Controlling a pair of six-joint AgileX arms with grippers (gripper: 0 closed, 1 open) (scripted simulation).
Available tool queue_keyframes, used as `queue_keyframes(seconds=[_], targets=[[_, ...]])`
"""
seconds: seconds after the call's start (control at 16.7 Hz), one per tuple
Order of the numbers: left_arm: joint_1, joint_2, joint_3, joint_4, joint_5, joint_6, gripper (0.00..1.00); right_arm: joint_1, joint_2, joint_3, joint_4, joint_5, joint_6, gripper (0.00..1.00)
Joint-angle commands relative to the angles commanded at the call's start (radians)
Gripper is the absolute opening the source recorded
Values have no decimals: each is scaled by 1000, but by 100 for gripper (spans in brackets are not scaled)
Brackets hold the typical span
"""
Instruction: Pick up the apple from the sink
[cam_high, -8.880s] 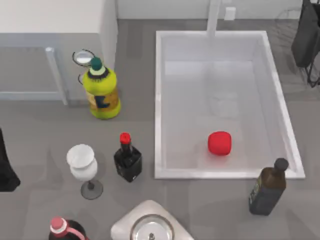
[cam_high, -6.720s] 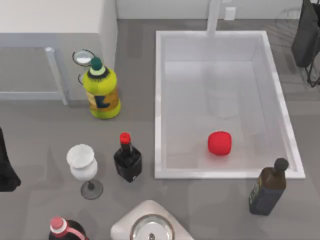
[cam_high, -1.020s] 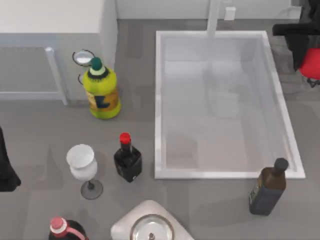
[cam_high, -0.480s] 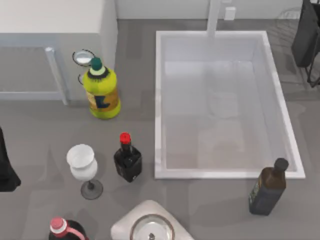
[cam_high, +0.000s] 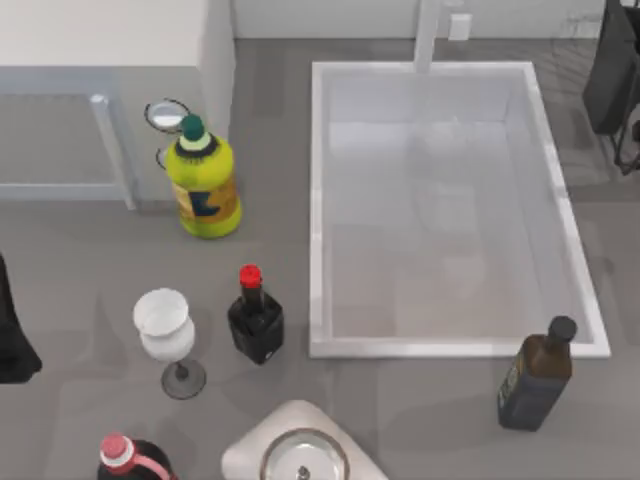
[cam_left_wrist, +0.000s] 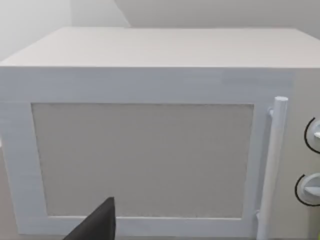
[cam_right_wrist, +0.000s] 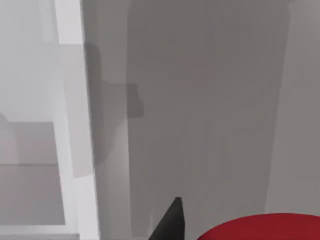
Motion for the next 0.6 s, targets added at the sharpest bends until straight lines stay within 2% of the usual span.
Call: queue_keyframes(seconds=[0.24, 0.54, 0.6], targets=[[0, 0, 0, 0, 0, 0, 100, 0, 16, -157, 173, 0, 1, 0], [0, 0, 0, 0, 0, 0, 100, 0, 21, -182, 199, 0, 1, 0], [0, 0, 0, 0, 0, 0, 100, 0, 21, -182, 199, 0, 1, 8]])
